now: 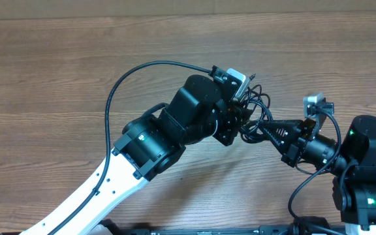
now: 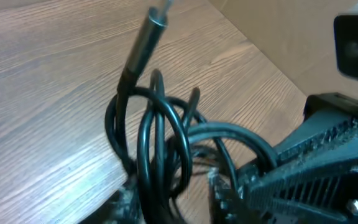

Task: Untangle cables

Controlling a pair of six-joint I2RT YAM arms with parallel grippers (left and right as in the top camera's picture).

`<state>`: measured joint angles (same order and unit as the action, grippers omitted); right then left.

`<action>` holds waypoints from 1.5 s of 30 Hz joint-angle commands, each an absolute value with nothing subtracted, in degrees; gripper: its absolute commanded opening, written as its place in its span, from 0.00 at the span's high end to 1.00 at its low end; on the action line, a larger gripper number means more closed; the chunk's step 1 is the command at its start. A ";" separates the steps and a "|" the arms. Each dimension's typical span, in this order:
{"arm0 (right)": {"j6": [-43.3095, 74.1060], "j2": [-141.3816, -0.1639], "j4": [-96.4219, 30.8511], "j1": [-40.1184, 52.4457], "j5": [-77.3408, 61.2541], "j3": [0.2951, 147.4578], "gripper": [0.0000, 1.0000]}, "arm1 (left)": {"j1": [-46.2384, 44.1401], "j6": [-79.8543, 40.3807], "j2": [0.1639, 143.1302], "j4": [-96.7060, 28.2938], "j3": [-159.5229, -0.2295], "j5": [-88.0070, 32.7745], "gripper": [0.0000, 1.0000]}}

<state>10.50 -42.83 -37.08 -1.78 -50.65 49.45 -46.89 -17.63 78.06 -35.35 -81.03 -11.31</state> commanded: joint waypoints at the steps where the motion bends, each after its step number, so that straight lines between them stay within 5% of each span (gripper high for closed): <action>1: 10.41 -42.61 -36.71 -1.93 -49.45 50.70 0.96 | -47.05 -13.91 77.34 -36.47 -81.58 -11.81 0.41; 2: 10.66 -42.61 -36.73 -1.93 -48.75 50.70 0.96 | -46.74 -13.63 77.23 -37.21 -81.58 -11.77 0.00; 25: 13.45 -42.61 -35.73 -1.93 -49.60 50.70 0.96 | -36.34 -12.86 75.99 -46.28 -81.58 -16.62 0.00; 36: 13.43 -42.61 -35.38 -1.93 -50.70 50.70 0.96 | -36.40 11.81 75.99 -46.04 -81.58 -33.91 0.04; 45: 6.96 -42.61 -35.07 -1.93 -58.26 50.70 0.96 | -36.71 6.81 76.51 -40.05 -81.58 -34.61 0.00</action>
<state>11.16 -42.83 -35.97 -1.78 -52.75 49.45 -36.38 8.08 77.25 -41.21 -81.03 -32.62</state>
